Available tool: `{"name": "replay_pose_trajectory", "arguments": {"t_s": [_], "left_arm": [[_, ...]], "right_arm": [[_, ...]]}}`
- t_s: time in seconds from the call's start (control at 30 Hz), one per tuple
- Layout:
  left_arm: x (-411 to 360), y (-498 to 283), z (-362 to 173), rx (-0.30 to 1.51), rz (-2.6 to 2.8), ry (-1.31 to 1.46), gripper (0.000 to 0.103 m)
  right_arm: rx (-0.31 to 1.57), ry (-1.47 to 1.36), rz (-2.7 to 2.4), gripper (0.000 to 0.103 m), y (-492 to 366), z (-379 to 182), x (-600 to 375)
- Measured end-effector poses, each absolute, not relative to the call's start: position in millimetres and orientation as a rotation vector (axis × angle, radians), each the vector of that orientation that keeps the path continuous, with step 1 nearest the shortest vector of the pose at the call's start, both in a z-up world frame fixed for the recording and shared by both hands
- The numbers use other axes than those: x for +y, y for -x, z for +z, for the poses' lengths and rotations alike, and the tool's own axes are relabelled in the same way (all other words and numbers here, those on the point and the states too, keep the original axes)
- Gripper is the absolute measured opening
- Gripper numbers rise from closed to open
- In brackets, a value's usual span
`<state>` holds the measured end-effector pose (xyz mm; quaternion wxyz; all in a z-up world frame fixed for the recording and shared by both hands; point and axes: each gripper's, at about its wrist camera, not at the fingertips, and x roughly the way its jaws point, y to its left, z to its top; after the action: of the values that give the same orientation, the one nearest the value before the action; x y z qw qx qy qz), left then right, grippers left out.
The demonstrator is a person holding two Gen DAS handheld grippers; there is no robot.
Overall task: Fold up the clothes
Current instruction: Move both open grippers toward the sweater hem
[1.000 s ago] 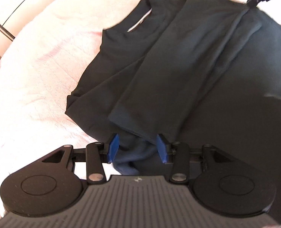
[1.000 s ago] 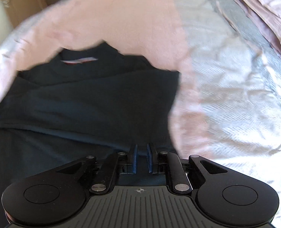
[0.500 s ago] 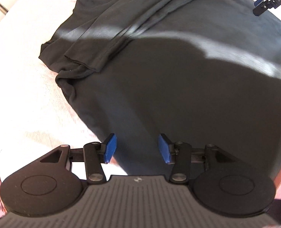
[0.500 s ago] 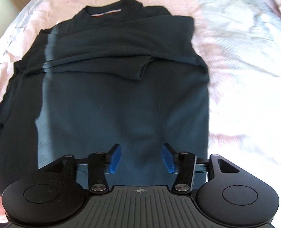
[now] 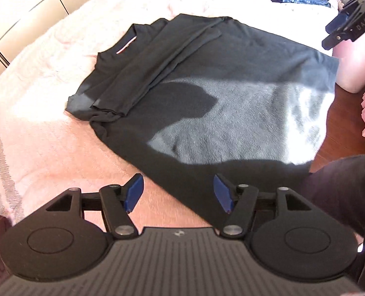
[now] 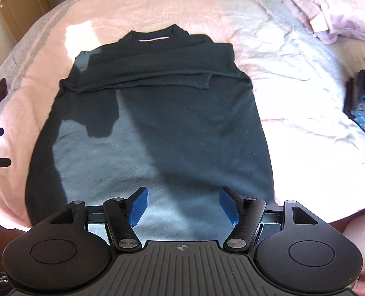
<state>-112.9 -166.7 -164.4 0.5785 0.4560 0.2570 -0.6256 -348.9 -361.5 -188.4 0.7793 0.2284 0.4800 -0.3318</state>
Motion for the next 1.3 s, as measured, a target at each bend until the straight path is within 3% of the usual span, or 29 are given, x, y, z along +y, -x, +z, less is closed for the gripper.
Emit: {"name": "replay_pose_trajectory", "arguments": {"t_s": [0.27, 0.57, 1.0, 1.3], "left_arm": [[-129, 128, -162, 0.604, -1.409, -1.074, 0.065], [-112, 182, -160, 0.593, -1.283, -1.069, 0.078], [-93, 266, -153, 0.587, -1.188, -1.092, 0.080], [-100, 279, -145, 0.561, -1.186, -1.103, 0.081]], "right_arm": [[1.065, -0.436, -0.720, 0.067, 363, -172, -341], [1.069, -0.263, -0.583, 0.070, 382, -171, -344], [1.194, -0.094, -0.394, 0.070, 420, -188, -337], [1.184, -0.056, -0.333, 0.070, 416, -192, -328]]}}
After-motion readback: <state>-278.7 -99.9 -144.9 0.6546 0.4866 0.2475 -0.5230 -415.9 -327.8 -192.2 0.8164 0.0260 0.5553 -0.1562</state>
